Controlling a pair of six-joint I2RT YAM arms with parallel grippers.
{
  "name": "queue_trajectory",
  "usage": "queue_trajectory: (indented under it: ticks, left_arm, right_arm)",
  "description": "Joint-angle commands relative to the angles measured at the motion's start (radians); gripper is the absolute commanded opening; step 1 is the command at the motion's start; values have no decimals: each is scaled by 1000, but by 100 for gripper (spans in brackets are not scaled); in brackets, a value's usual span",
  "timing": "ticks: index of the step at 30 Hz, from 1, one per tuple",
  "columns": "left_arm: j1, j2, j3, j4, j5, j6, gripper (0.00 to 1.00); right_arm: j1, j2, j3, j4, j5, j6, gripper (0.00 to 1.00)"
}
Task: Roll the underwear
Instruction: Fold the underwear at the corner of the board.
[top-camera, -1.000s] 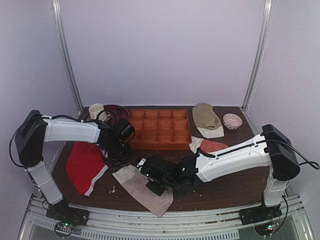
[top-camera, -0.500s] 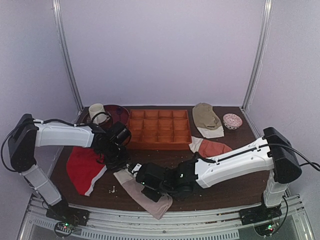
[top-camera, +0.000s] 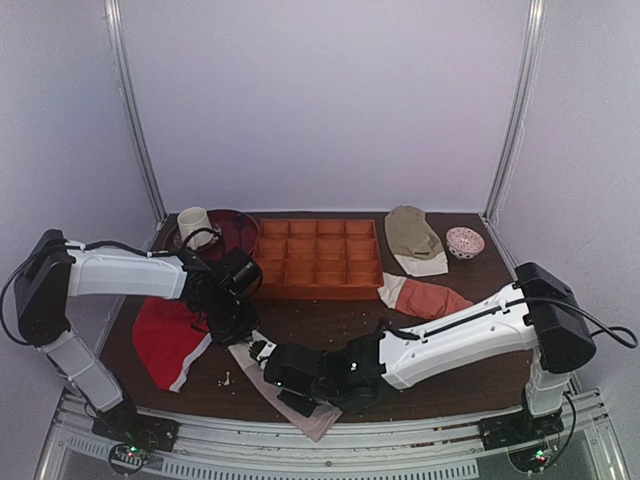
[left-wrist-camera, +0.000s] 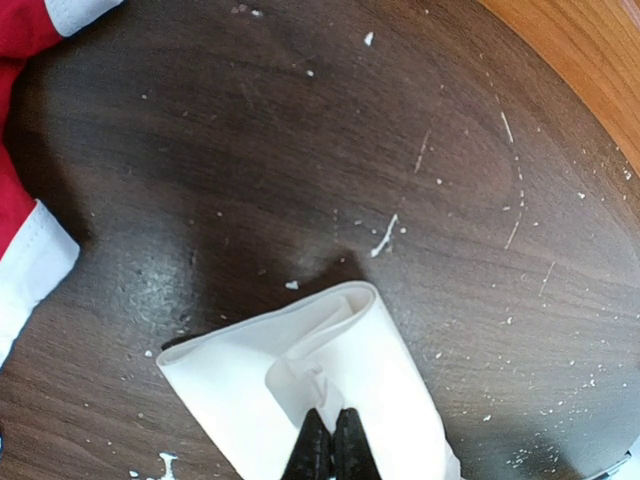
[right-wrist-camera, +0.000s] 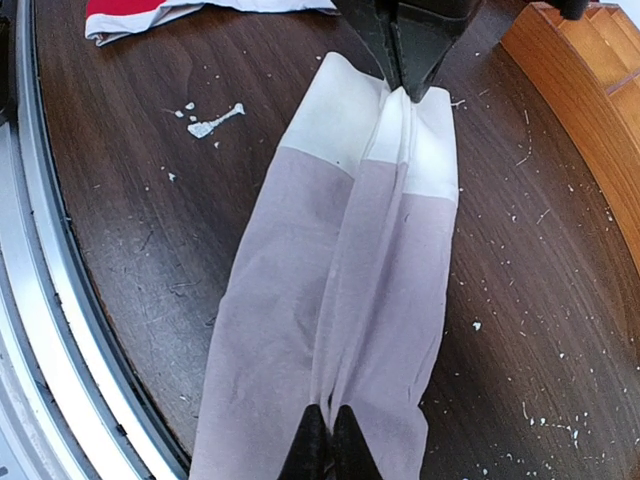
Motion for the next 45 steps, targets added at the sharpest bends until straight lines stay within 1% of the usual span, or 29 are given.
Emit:
queue_trajectory:
  ticks: [1, 16, 29, 45]
  left_arm:
    - [4, -4, -14, 15, -49, -8, 0]
    - [-9, -25, -30, 5, -54, -17, 0]
    - [-12, -66, -56, -7, -65, -28, 0]
    - [-19, -43, -55, -4, -61, -28, 0]
  right_arm:
    - [15, 26, 25, -37, -8, 21, 0]
    - [36, 35, 24, -33, -27, 36, 0]
    - [60, 40, 57, -48, -30, 38, 0]
    - [69, 92, 68, -42, -54, 52, 0]
